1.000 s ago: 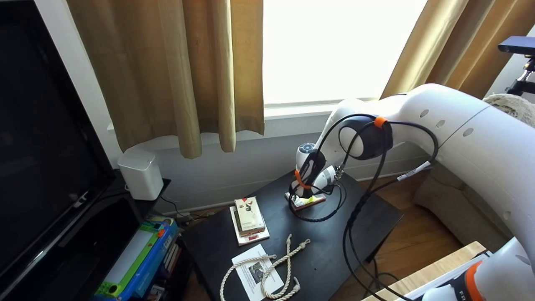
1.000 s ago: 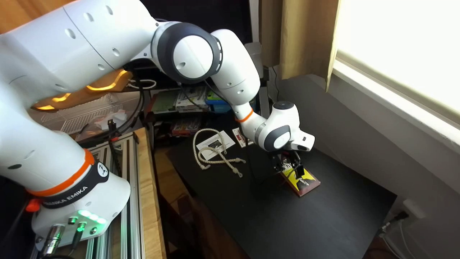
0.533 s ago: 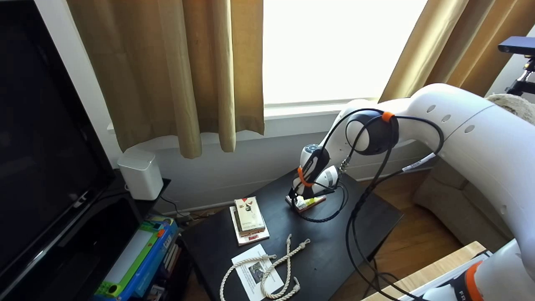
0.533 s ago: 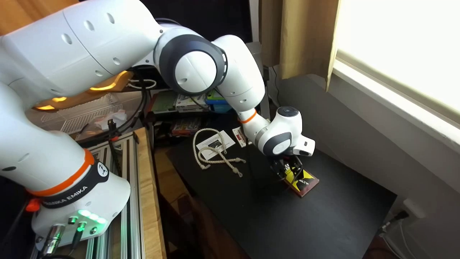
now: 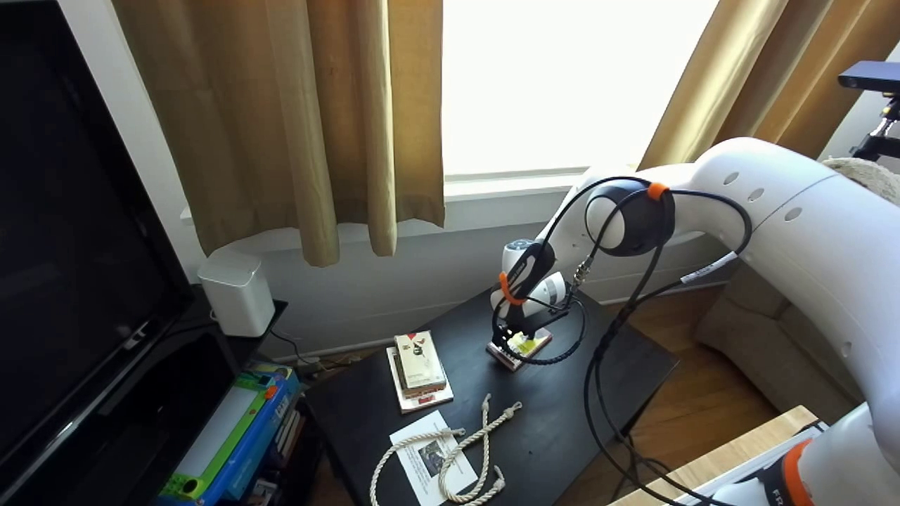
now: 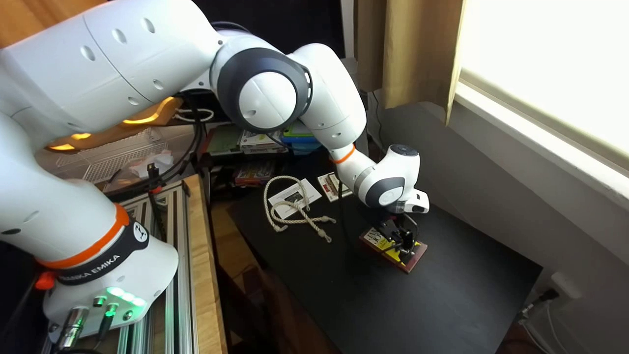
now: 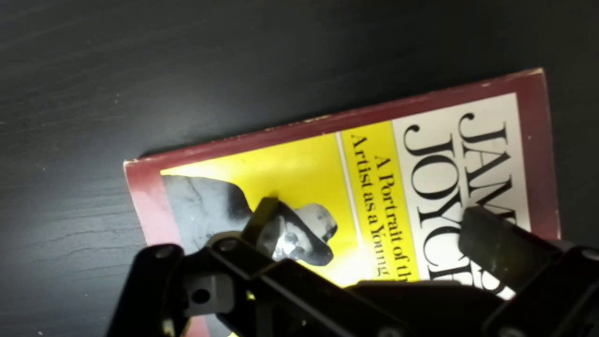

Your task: Rotate the book on the right side of table anticlockwise three times

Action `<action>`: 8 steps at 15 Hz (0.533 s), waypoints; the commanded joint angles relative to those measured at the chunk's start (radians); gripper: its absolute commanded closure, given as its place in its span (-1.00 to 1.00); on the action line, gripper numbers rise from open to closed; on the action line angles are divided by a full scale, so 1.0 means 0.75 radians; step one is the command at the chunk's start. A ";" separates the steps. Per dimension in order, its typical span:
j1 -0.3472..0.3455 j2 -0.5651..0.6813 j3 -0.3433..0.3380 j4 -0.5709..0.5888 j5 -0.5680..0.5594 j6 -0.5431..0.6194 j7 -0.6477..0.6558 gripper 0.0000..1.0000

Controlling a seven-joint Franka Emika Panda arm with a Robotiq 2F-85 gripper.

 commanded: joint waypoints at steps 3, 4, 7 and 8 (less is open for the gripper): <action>0.072 0.043 -0.023 0.018 -0.144 -0.153 -0.144 -1.00; 0.083 0.047 -0.022 0.020 -0.178 -0.156 -0.170 -1.00; 0.125 0.059 -0.033 0.029 -0.279 -0.152 -0.235 -1.00; 0.135 0.062 -0.033 0.031 -0.307 -0.143 -0.258 -1.00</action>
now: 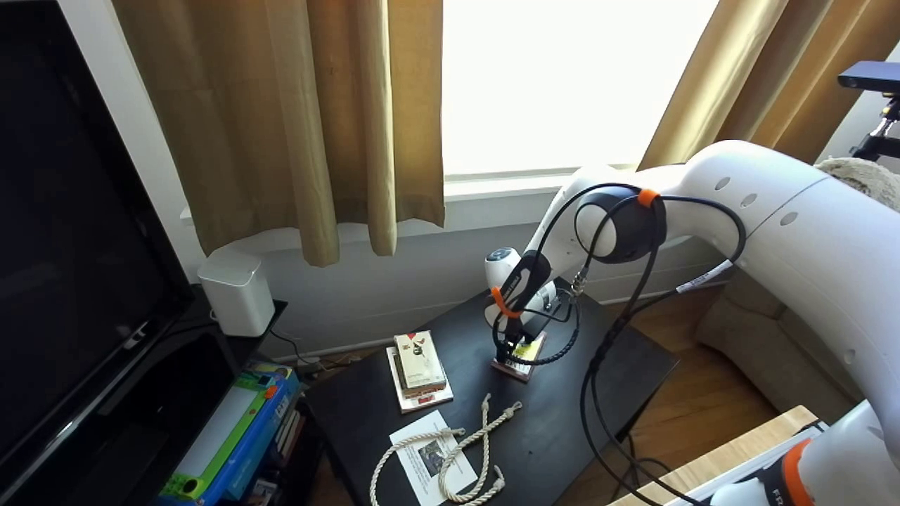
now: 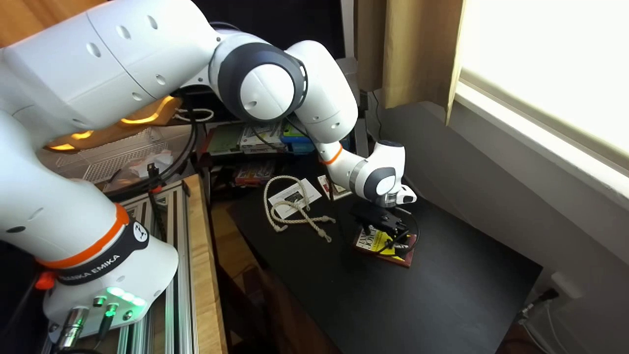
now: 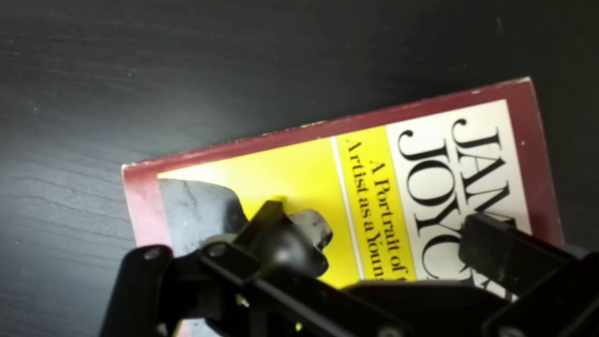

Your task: Rotate the book on the right side of table anticlockwise three times

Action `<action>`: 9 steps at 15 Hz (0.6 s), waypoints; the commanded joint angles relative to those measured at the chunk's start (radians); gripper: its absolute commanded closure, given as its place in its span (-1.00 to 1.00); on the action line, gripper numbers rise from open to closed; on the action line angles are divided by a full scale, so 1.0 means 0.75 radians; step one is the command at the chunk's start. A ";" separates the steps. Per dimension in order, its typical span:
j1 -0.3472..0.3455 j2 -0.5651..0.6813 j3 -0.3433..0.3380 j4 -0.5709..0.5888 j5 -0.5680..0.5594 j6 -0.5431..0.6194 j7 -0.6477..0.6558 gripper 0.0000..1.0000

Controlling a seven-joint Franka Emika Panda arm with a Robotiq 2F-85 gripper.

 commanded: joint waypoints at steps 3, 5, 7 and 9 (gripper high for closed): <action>0.079 0.058 -0.015 0.030 -0.153 0.014 -0.124 -1.00; 0.084 0.029 -0.018 0.002 -0.180 0.018 -0.136 -1.00; 0.111 -0.031 -0.049 -0.070 -0.192 0.041 -0.100 -1.00; 0.126 -0.094 -0.067 -0.148 -0.211 0.076 -0.094 -1.00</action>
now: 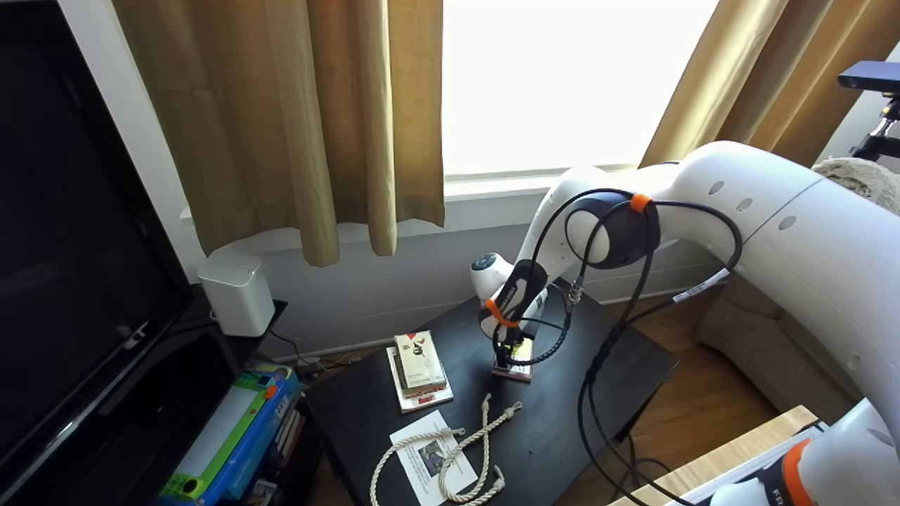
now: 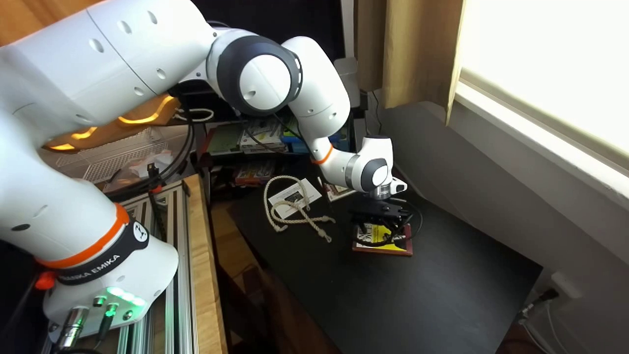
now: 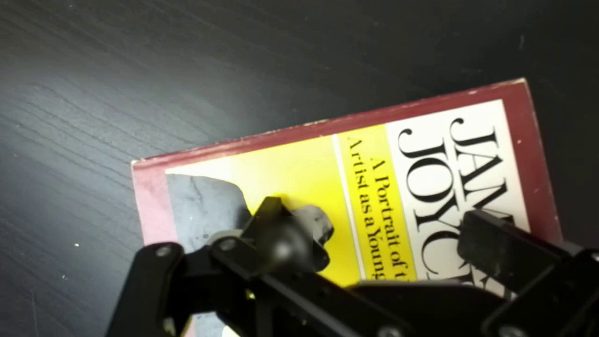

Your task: Rotate the book on the right side of table anticlockwise three times

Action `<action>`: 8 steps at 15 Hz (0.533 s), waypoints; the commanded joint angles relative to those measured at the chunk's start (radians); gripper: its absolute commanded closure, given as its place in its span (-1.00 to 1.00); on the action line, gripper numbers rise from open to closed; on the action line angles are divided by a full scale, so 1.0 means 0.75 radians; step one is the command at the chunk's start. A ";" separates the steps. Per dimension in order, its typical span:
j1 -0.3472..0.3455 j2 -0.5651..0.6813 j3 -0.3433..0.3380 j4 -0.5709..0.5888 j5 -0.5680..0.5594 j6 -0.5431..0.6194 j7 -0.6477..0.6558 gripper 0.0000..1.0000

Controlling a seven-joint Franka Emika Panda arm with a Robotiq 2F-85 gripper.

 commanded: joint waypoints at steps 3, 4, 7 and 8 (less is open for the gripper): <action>0.063 -0.173 -0.067 -0.230 -0.084 0.118 0.042 -1.00; 0.067 -0.207 -0.071 -0.264 -0.085 0.120 0.048 -1.00; 0.044 -0.276 -0.074 -0.316 0.005 0.091 0.201 -1.00; 0.032 -0.283 -0.082 -0.325 0.017 0.107 0.245 -1.00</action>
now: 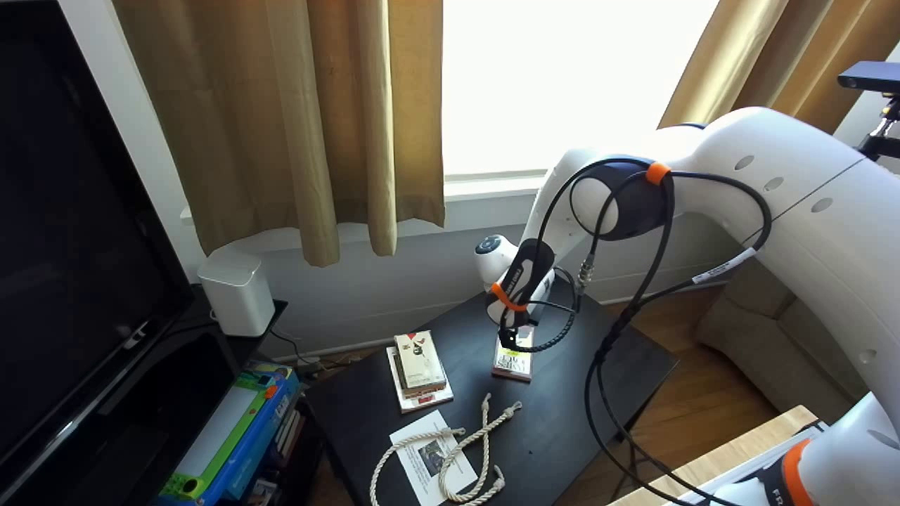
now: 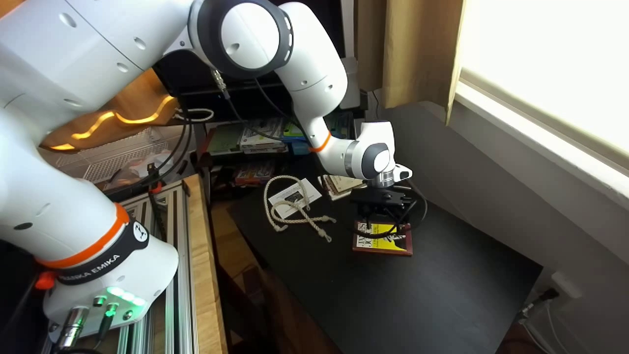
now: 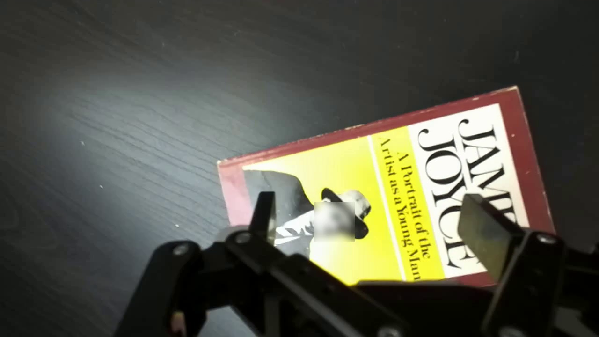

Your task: Rotate the book on the right side of table anticlockwise three times

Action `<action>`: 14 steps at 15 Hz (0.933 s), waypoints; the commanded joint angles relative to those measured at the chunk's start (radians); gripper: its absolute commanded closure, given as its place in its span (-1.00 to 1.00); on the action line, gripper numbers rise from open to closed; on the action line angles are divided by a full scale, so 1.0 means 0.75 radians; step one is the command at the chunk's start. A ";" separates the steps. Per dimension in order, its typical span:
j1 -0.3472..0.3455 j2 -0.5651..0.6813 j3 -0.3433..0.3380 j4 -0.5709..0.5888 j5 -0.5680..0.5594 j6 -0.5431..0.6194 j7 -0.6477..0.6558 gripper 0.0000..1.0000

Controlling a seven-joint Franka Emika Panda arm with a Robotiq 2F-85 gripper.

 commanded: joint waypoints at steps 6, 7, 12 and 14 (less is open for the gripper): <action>-0.144 -0.083 0.027 -0.139 0.205 0.143 0.271 -1.00; -0.174 -0.069 0.046 -0.125 0.245 0.153 0.273 -1.00; -0.269 -0.020 0.113 -0.088 0.426 0.260 0.335 -1.00; -0.302 0.000 0.140 -0.070 0.498 0.294 0.362 -1.00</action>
